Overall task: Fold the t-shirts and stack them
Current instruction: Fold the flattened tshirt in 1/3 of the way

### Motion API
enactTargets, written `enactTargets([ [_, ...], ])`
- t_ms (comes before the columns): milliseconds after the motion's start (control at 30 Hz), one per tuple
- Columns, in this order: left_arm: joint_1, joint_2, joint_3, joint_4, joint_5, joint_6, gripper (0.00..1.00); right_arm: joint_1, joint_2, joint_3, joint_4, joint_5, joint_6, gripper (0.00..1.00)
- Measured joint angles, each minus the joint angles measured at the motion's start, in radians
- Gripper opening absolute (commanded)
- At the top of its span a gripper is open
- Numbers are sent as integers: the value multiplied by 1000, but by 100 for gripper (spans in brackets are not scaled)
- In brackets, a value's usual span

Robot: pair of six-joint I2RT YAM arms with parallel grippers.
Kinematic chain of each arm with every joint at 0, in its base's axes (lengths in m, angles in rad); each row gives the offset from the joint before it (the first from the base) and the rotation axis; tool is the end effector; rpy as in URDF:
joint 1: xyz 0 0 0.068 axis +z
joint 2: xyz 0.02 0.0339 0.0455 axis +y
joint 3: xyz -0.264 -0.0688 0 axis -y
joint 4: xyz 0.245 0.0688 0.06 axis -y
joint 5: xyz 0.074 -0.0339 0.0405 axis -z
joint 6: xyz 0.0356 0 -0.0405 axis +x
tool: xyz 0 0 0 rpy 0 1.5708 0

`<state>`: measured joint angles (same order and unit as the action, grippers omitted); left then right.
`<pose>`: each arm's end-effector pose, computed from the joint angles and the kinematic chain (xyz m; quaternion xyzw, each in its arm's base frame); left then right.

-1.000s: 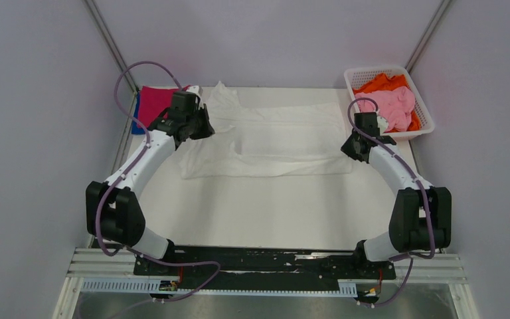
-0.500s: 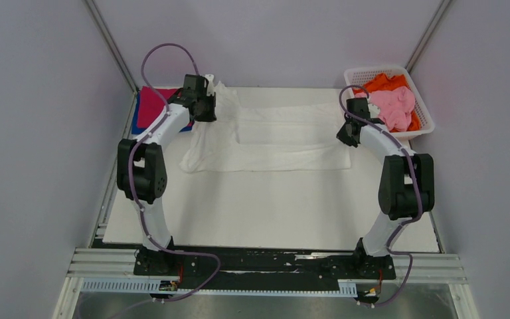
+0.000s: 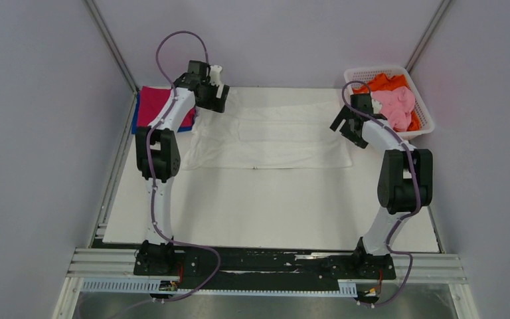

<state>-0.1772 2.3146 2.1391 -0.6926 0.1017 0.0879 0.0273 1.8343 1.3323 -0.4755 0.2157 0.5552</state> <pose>0.5124 -0.0954 0.2406 0.1413 0.9272 -0.0630 0.3412 0.3933 0.0031 0.2129 0.2784 0.9096 -0.0152 0.3079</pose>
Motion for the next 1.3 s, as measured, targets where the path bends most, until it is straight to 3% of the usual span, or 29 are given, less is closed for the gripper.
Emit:
enactTargets([
  [100, 1, -64, -70, 28, 46, -39, 100, 6, -30, -8, 1, -42, -11, 100],
  [400, 0, -389, -586, 269, 229, -328, 100, 119, -64, -45, 31, -194, -50, 100],
  [733, 0, -411, -895, 399, 204, -512, 100, 161, 26, -134, 84, -256, -51, 100],
  [967, -39, -561, -1092, 453, 121, -586, 100, 161, -114, -316, 134, -241, -24, 100],
  [1300, -169, -872, -1371, 293, 27, -671, 100, 161, -432, -632, 90, -261, 59, 100],
])
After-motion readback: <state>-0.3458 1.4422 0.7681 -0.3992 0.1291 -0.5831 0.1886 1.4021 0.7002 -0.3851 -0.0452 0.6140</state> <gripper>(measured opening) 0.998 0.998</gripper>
